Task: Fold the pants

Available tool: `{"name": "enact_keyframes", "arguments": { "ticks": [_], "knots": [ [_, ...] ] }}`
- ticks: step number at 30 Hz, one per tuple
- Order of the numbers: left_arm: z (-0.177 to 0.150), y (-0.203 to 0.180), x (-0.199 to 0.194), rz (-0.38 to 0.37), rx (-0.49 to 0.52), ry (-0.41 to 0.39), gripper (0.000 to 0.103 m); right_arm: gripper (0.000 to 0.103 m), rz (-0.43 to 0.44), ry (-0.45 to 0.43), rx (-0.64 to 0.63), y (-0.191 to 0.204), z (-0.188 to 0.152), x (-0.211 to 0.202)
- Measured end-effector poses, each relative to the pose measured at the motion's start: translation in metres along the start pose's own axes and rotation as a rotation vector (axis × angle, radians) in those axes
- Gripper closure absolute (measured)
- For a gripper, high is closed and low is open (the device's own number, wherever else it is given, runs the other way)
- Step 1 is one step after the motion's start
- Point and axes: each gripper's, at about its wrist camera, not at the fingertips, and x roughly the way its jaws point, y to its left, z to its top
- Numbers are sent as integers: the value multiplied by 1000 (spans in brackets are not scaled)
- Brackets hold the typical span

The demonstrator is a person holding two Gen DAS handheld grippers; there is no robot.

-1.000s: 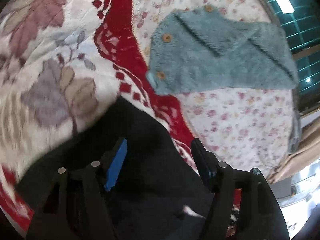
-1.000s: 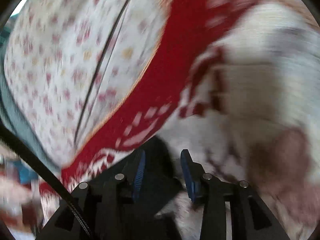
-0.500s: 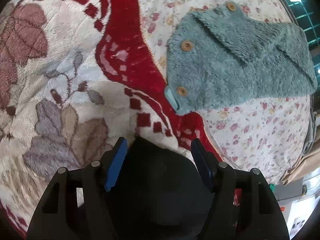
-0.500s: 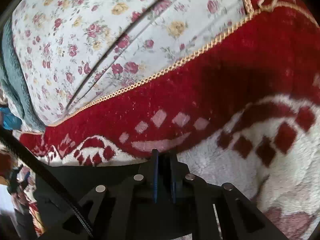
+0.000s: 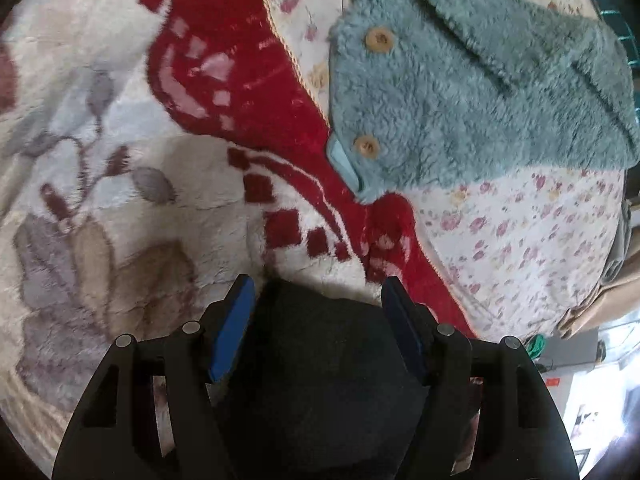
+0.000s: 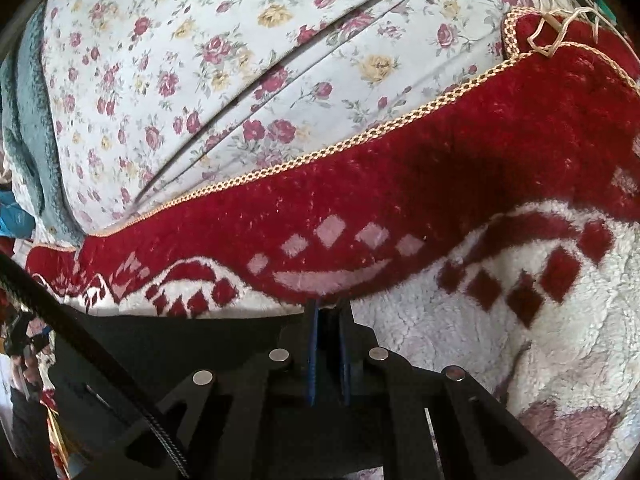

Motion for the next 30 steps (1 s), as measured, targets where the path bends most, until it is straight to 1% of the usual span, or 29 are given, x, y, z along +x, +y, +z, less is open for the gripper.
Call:
{"name": "enact_keyframes", "arguments": {
  "ticks": [2, 4, 7, 8, 10, 13, 15, 18, 21, 23, 25, 27, 28, 29, 30],
  "knots": [
    [1, -3, 9, 15, 41, 26, 37, 95, -1, 4, -1, 0, 0, 0],
    [2, -7, 15, 28, 116, 38, 37, 95, -5, 9, -4, 0, -2, 0],
    [1, -16, 18, 48, 286, 47, 37, 95, -11, 10, -8, 0, -4, -1],
    [0, -18, 19, 54, 348, 63, 37, 95, -12, 9, -7, 0, -4, -2],
    [-1, -19, 23, 31, 424, 114, 37, 95, -10, 9, -5, 0, -5, -2],
    [1, -16, 25, -14, 454, 139, 37, 95, -16, 13, -5, -1, -6, -1],
    [4, -15, 25, -81, 459, 144, 36, 95, -21, 16, -1, -1, -7, 0],
    [5, -11, 25, -143, 449, 147, 36, 95, -24, 20, 11, -2, -8, 2],
    [2, -6, 29, -158, 445, 159, 37, 95, -27, 20, 16, -2, -9, 3],
    [0, -5, 27, -160, 457, 144, 37, 95, -28, 18, 20, -2, -9, 4],
    [0, -5, 28, -134, 455, 129, 46, 95, -31, 18, 19, -2, -9, 4],
    [-1, -5, 29, -72, 473, 109, 72, 95, -24, 17, 28, -3, -8, 5],
    [-3, -4, 29, -54, 480, 104, 75, 95, -22, 13, 31, -4, -8, 5],
    [-5, -5, 27, -45, 491, 97, 86, 95, -23, 9, 29, -4, -8, 4],
    [-7, -8, 24, -37, 508, 92, 93, 95, -30, -1, 26, -4, -9, 3]
  ]
}}
